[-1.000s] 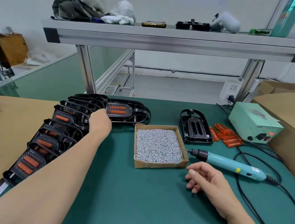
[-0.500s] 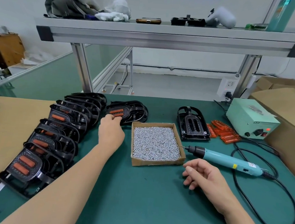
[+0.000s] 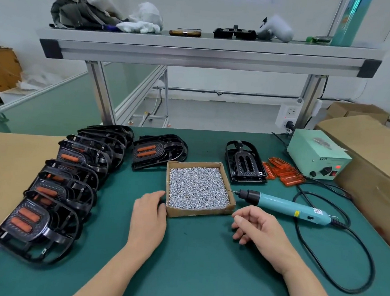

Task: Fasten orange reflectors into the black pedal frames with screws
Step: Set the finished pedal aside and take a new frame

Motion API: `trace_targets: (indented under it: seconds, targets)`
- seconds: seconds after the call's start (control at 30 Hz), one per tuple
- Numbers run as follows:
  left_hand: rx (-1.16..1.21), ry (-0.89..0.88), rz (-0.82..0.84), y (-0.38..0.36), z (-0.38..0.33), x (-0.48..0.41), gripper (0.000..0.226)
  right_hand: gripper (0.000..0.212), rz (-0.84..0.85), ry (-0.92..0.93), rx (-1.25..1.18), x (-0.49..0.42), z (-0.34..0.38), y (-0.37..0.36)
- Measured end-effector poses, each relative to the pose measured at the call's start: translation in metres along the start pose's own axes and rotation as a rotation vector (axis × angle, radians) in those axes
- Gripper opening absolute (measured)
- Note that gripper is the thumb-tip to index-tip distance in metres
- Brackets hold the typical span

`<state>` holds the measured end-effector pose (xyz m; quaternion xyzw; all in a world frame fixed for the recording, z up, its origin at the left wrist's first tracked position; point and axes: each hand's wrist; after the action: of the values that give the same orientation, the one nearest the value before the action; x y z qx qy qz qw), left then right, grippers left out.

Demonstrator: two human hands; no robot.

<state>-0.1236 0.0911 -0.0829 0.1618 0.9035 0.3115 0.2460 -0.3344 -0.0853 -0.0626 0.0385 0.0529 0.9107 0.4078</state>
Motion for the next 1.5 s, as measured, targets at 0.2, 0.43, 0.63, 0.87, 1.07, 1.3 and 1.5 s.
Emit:
trace_targets:
  seconds: [0.2, 0.43, 0.63, 0.87, 1.07, 1.3, 1.5]
  targets:
    - [0.089, -0.03, 0.004, 0.004, -0.009, 0.008, 0.034, 0.005, -0.027, 0.005, 0.008, 0.0, -0.003, -0.003]
    - [0.099, -0.051, 0.0, 0.008, -0.006, 0.008, 0.041, 0.013, -0.283, 0.231, -0.019, -0.004, 0.013, -0.002]
    - [0.249, 0.05, -0.005, 0.011, -0.008, 0.006, 0.039, 0.014, -0.487, 0.364, 0.374, -0.045, 0.036, 0.017]
    - [0.167, 0.037, 0.053, 0.007, -0.012, 0.007, 0.044, 0.03, -0.318, 0.219, 0.891, -0.11, 0.039, 0.023]
    - [0.113, 0.011, 0.04, 0.002, -0.005, 0.004, 0.021, 0.044, -0.176, 0.088, 1.179, -0.136, 0.037, 0.022]
    - [0.139, -0.043, 0.01, 0.003, -0.001, 0.005, 0.021, 0.048, -0.263, 0.102, 1.277, -0.138, 0.036, 0.024]
    - [0.162, -0.049, 0.01, 0.005, -0.004, 0.006, 0.025, 0.047, -0.263, 0.127, 1.208, -0.137, 0.034, 0.028]
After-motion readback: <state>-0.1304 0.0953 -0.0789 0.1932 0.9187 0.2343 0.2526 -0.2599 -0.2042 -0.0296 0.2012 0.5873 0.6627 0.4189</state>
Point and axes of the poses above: each hand's wrist, its own x-axis away from the middle knuckle, its own y-axis out of the back of the hand, z = x × y, and after that the axes turned 9 degrees about -z, right-handed
